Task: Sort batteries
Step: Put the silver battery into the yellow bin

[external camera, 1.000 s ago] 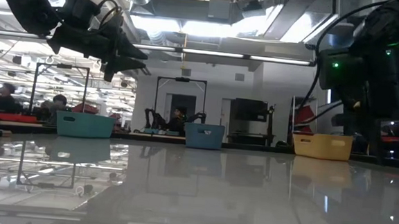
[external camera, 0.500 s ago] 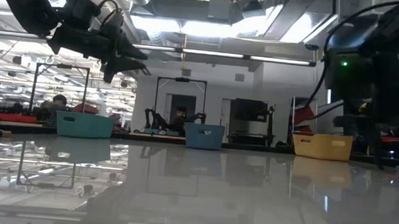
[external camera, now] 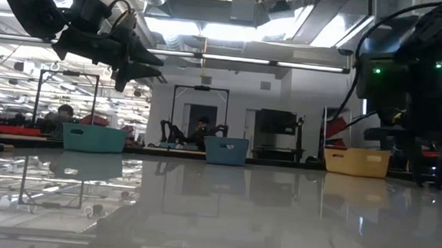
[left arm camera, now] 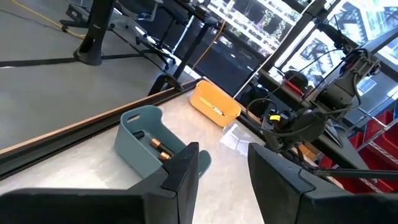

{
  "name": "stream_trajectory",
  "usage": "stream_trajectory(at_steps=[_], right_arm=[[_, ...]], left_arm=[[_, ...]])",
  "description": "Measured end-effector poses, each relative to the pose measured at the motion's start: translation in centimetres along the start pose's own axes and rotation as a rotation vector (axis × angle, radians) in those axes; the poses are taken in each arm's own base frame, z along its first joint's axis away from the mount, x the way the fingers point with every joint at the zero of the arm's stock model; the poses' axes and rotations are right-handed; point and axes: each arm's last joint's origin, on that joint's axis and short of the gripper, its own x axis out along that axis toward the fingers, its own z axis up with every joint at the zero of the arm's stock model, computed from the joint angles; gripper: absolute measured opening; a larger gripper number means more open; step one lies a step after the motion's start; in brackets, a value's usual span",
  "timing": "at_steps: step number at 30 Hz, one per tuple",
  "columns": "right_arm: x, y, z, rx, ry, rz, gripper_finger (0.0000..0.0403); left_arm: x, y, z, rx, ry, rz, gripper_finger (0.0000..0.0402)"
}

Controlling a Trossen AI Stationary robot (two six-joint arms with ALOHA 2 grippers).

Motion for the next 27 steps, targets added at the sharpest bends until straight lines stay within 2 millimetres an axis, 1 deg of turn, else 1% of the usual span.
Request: stream_trajectory(at_steps=[2,3,5,6,8,9,12,14,16,17,19,21,27], right_arm=[[-1.0,1.3,-0.1,-0.032,-0.019,0.071,0.0102],[-2.0,1.9,-0.1,-0.040,-0.041,0.104,0.0102],[-3.3,2.1,0.1,-0.092,-0.076,0.097,0.0101],[-4.0,2.3,0.2,-0.129,-0.087,0.097,0.0101],[-5.6,3.5,0.0,-0.241,-0.082,0.171,0.0101],[-6.3,4.0,0.0,-0.327,-0.082,0.199,0.0101],[-7.9,4.7,-0.1,-0.686,-0.094,0.228,0.0101],[-8.5,5.0,-0.1,-0.927,-0.103,0.243,0.0101],[-8.4,4.8,0.5,-1.092,-0.054,0.214,0.0101],[-8.2,4.8,1.0,-1.127,-0.016,0.199,0.0101],[-7.5,4.7,2.0,-1.146,0.077,0.154,0.0101],[-6.6,4.4,3.1,-1.164,0.175,0.070,0.0101],[-3.9,4.9,5.2,-1.322,0.317,-0.123,0.0101]], left_arm=[[0.0,0.0,0.0,0.000,0.000,0.000,0.0129],[0.0,0.0,0.0,0.000,0.000,0.000,0.0129],[0.0,0.0,0.0,0.000,0.000,0.000,0.0129],[0.0,0.0,0.0,-0.001,0.000,0.000,0.0129],[0.0,-0.1,0.0,-0.003,0.001,-0.003,0.0129],[0.1,-0.1,0.0,-0.001,0.003,-0.005,0.0129],[0.2,-0.3,-0.1,0.026,0.007,-0.015,0.0129],[0.2,-0.4,-0.2,0.035,0.011,-0.020,0.0129],[0.3,-0.5,-0.2,0.039,0.014,-0.025,0.0129],[0.3,-0.5,-0.3,0.039,0.015,-0.028,0.0129],[0.4,-0.6,-0.3,0.040,0.017,-0.031,0.0129],[0.4,-0.7,-0.3,0.040,0.019,-0.035,0.0129],[0.7,-1.2,-0.6,0.012,0.031,-0.054,0.0129]])
